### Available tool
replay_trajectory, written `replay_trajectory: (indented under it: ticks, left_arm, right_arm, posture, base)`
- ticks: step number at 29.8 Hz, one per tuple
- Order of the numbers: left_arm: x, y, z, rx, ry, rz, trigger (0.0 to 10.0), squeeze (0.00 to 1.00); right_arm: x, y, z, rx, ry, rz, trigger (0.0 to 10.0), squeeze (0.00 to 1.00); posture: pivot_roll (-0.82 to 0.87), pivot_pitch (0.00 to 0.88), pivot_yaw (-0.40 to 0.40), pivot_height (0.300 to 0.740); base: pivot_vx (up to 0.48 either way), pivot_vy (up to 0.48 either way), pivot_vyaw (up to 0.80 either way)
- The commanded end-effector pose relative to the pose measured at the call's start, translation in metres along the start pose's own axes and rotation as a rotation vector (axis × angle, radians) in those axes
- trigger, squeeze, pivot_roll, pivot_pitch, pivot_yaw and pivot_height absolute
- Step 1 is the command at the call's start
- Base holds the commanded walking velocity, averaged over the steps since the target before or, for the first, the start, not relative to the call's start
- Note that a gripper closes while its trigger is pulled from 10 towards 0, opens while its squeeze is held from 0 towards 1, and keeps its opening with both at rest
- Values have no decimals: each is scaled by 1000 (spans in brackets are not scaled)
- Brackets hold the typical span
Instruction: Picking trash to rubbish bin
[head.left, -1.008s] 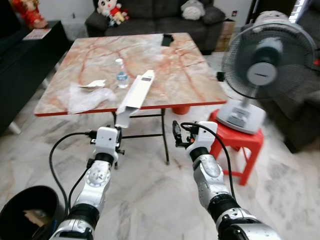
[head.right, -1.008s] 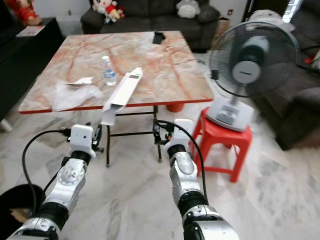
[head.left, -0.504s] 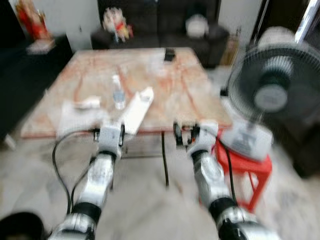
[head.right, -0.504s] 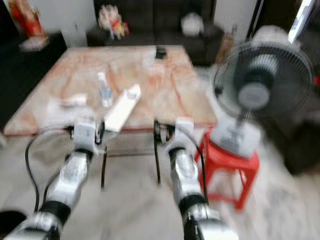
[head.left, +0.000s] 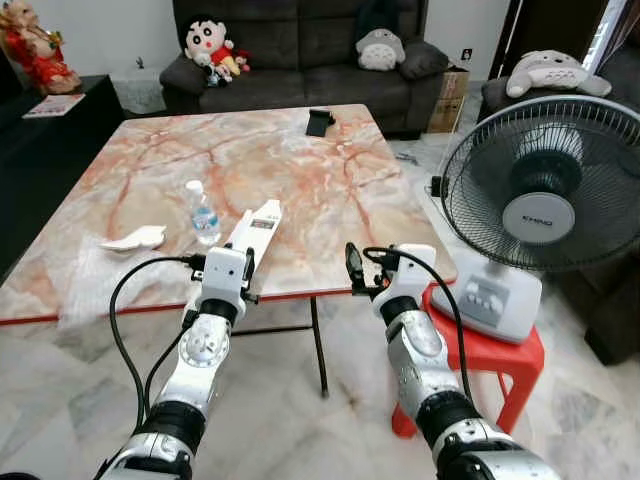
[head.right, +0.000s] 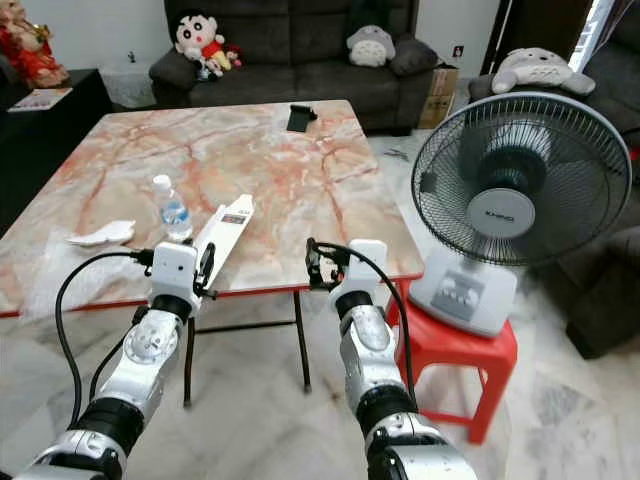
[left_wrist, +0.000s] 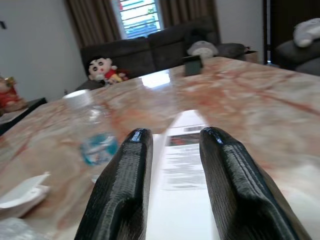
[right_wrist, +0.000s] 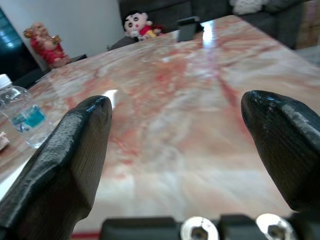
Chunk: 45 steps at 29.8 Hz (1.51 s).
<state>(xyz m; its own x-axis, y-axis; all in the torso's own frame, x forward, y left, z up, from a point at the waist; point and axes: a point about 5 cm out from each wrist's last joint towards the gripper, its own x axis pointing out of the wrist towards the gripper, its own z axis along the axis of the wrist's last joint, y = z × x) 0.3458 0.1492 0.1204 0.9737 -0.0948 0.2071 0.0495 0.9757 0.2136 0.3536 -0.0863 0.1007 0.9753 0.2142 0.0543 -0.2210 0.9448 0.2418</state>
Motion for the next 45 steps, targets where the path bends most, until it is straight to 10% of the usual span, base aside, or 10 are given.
replay_trajectory:
  ticks: [1, 15, 16, 17, 32, 45]
  left_arm:
    - [1, 10, 3, 22, -13, 19, 10000, 0]
    - [2, -5, 10, 105, -52, -83, 10000, 0]
    - [2, -8, 10, 113, -53, -104, 10000, 259]
    - [1, -9, 10, 119, -55, -114, 10000, 1000]
    - [1, -17, 7, 180, -20, -182, 10000, 1000]
    - [-19, 20, -10, 87, 47, -18, 10000, 1000]
  right_arm:
    - [3, 11, 2, 10, -2, 29, 10000, 0]
    - [3, 13, 1, 15, 2, 30, 10000, 0]
    - [3, 13, 1, 14, 2, 30, 10000, 0]
    - [3, 13, 1, 14, 2, 29, 10000, 0]
    - [3, 15, 0, 14, 10, 36, 10000, 0]
    - [1, 20, -8, 6, 53, 57, 10000, 0]
  posture:
    - [16, 0, 23, 740]
    - [17, 0, 25, 740]
    - [17, 0, 25, 740]
    - [17, 0, 25, 740]
    - [18, 0, 26, 740]
    - [27, 0, 22, 740]
  base:
    - [465, 0, 0]
    - [197, 0, 0]
    - [0, 0, 0]
    - [0, 0, 0]
    - [0, 0, 0]
    - [0, 0, 0]
